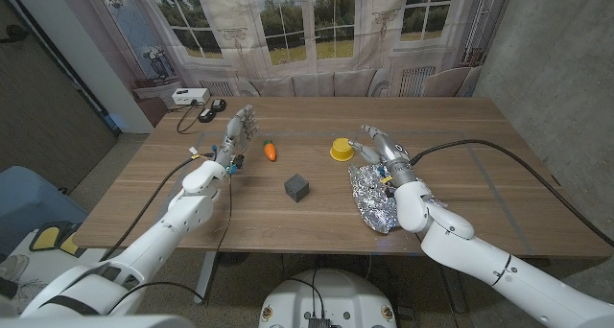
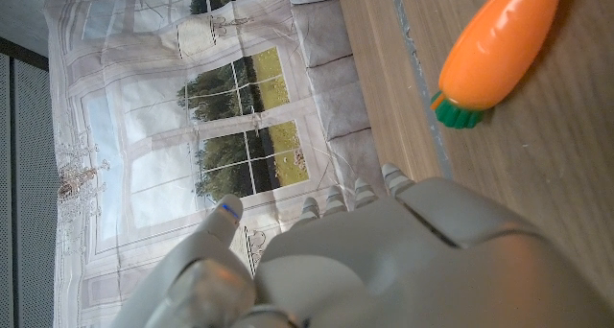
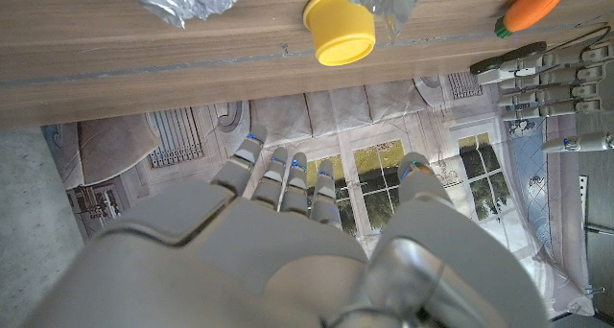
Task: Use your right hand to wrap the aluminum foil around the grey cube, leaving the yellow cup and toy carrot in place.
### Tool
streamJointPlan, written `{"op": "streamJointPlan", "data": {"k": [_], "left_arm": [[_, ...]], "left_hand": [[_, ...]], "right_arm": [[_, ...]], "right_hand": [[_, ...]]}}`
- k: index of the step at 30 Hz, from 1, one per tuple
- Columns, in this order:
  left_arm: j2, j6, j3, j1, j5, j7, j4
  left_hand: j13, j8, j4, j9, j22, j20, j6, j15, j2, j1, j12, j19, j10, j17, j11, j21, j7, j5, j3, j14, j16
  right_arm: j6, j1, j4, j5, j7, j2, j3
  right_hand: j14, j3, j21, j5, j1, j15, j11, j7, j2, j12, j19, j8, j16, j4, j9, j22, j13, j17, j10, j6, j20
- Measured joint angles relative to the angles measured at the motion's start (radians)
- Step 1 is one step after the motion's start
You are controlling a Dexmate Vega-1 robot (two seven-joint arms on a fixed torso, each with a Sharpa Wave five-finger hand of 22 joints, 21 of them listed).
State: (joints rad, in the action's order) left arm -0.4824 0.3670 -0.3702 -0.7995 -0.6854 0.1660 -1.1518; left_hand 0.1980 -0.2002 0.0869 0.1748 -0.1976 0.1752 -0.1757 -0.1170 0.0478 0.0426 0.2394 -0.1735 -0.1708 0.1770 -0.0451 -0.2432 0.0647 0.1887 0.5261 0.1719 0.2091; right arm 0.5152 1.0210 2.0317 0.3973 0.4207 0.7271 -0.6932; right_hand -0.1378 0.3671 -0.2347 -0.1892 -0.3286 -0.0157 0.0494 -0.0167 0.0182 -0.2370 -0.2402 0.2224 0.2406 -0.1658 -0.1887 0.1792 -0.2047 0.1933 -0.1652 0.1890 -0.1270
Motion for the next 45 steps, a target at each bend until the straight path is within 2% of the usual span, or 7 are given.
{"op": "streamJointPlan", "data": {"k": [14,24,31,36,39,42,45], "left_arm": [[-0.002,-0.020,-0.002,-0.007,0.000,-0.011,-0.013],[0.007,-0.024,-0.011,0.009,0.003,-0.006,0.005],[0.016,-0.024,-0.015,0.018,0.005,0.000,0.022],[0.019,-0.024,-0.016,0.021,0.006,0.002,0.028],[0.021,-0.024,-0.016,0.023,0.006,0.003,0.033],[0.022,-0.024,-0.016,0.027,0.006,0.004,0.038],[0.023,-0.024,-0.016,0.031,0.006,0.007,0.044]], "left_hand": [[0.000,0.000,-0.004,0.000,-0.005,0.011,0.002,-0.010,0.000,0.000,0.003,0.000,-0.005,0.002,-0.005,-0.001,0.002,0.000,-0.004,-0.001,0.000],[0.000,0.000,-0.004,0.000,-0.005,0.011,0.002,-0.010,0.000,0.000,0.003,0.000,0.000,0.002,-0.010,-0.001,0.002,0.000,-0.004,-0.001,0.000],[0.000,0.004,-0.004,0.000,-0.005,0.011,0.002,-0.010,0.000,0.000,0.003,0.000,0.000,0.002,-0.010,-0.001,0.001,0.000,-0.004,-0.001,-0.006],[0.000,0.004,-0.004,0.000,-0.005,0.011,0.002,-0.010,0.000,0.000,0.003,0.000,0.000,0.002,-0.010,-0.001,0.001,0.000,-0.004,-0.001,-0.006],[0.000,0.004,-0.004,0.000,-0.005,0.011,0.002,-0.010,0.000,0.000,-0.001,0.000,0.000,0.002,-0.010,-0.001,0.001,0.000,-0.004,-0.001,-0.006],[0.000,0.004,-0.004,0.000,-0.005,0.011,0.002,-0.010,0.000,0.000,-0.004,0.000,0.000,0.002,-0.010,-0.001,0.001,0.000,-0.004,-0.001,-0.010],[0.000,0.005,-0.004,0.000,-0.005,0.011,0.002,-0.010,0.000,0.000,-0.004,0.000,0.000,0.002,-0.010,-0.001,0.001,0.000,-0.004,-0.001,-0.010]], "right_arm": [[0.067,-0.018,0.041,0.157,-0.087,0.038,-0.057],[0.145,-0.022,0.057,0.293,-0.129,0.027,-0.101],[0.229,-0.028,0.046,0.442,-0.150,-0.010,-0.146],[0.254,-0.030,0.033,0.494,-0.167,-0.032,-0.165],[0.264,-0.032,0.029,0.519,-0.194,-0.038,-0.170],[0.271,-0.035,0.026,0.533,-0.222,-0.046,-0.176],[0.293,-0.056,0.030,0.559,-0.276,-0.051,-0.195]], "right_hand": [[-0.120,-0.018,-0.021,-0.024,-0.035,0.031,0.008,0.015,-0.043,-0.026,-0.100,0.018,0.031,0.010,-0.005,0.000,-0.004,0.007,-0.113,0.099,0.004],[-0.247,-0.054,-0.040,-0.040,-0.051,0.053,0.012,0.033,-0.059,-0.076,-0.183,0.066,0.086,0.021,-0.016,0.005,-0.025,0.037,-0.239,0.238,0.011],[-0.387,-0.089,-0.062,-0.066,-0.066,0.064,0.009,0.035,-0.082,-0.158,-0.269,0.126,0.161,0.022,-0.040,0.010,-0.062,0.101,-0.372,0.351,0.014],[-0.429,-0.097,-0.072,-0.078,-0.090,0.068,0.004,0.034,-0.089,-0.177,-0.297,0.137,0.188,0.022,-0.046,0.014,-0.074,0.129,-0.391,0.367,0.019],[-0.437,-0.094,-0.078,-0.096,-0.153,0.070,-0.003,-0.019,-0.071,-0.181,-0.310,0.117,0.209,0.011,-0.046,0.016,-0.090,0.170,-0.374,0.308,0.021],[-0.375,-0.101,-0.071,-0.101,-0.194,0.065,0.003,-0.152,-0.045,-0.169,-0.289,0.046,0.211,0.018,-0.037,0.019,-0.108,0.227,-0.279,0.169,0.001],[-0.363,-0.108,-0.067,-0.101,-0.198,0.057,0.003,-0.196,-0.040,-0.166,-0.279,0.019,0.211,0.025,-0.034,0.019,-0.114,0.248,-0.241,0.125,-0.009]]}}
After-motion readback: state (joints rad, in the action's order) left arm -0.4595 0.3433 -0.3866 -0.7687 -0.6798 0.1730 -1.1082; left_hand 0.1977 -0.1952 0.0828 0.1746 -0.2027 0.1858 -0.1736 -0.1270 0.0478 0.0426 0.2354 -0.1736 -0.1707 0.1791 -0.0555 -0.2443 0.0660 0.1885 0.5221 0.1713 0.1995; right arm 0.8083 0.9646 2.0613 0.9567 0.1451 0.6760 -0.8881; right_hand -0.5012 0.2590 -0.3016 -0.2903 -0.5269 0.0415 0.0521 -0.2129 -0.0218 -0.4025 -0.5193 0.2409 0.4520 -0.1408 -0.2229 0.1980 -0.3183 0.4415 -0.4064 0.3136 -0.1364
